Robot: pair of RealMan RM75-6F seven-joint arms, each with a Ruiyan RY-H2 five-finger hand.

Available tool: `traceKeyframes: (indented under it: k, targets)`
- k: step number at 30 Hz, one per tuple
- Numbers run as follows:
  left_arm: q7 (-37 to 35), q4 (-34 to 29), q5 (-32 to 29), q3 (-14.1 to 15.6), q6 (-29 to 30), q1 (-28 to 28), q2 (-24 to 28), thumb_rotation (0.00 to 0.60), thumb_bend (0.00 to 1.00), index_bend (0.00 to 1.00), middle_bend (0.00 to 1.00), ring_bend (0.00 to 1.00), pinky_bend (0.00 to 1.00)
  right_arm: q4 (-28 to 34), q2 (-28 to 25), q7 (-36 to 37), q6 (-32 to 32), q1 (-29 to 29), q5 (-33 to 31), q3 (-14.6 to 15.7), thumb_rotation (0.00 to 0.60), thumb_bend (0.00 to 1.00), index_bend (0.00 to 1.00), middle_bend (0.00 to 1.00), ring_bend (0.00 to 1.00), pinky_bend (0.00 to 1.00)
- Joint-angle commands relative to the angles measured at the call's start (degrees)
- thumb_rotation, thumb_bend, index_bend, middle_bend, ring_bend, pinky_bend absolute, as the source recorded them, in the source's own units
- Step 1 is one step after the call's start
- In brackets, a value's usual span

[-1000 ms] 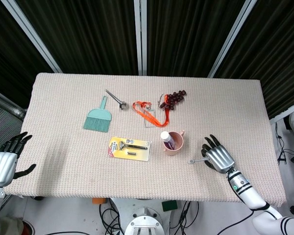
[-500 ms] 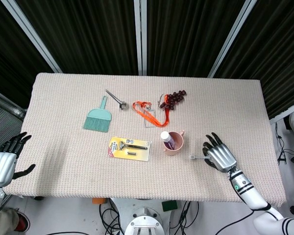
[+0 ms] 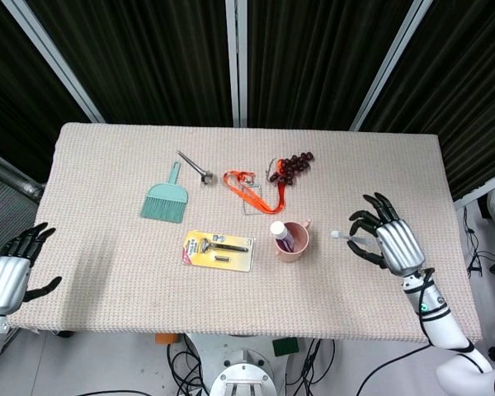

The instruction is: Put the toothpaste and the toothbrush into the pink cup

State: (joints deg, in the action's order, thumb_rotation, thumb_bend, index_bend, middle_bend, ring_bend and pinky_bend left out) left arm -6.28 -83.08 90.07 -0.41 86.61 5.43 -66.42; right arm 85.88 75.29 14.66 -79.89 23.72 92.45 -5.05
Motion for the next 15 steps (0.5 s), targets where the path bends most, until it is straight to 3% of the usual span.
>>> traceKeyframes:
  k: [1,8,15]
  targets:
    - [0.07,-0.11,-0.11,0.01,0.11,-0.13,0.17,0.597,0.14,0.13,0.08,0.11,0.22,3.26,3.34,8.66,-0.37,2.35,-1.42,-3.70,0.600,0.78,0.72,0.39,0.05,0.00]
    - [-0.43,0.15,-0.37,-0.09,0.28,-0.30,0.31,0.594,0.14,0.13,0.08,0.11,0.22,3.32,11.32,13.32,2.08,5.53,-4.86,-6.70,0.600,0.78,0.72,0.39,0.05,0.00]
    - [-1.30,1.00,-0.84,-0.16,-0.01,-0.37,0.00,0.593,0.14,0.13,0.08,0.11,0.22,0.68,16.06,12.13,5.28,7.26,-7.20,-6.72,0.600,0.78,0.72,0.39,0.05,0.00]
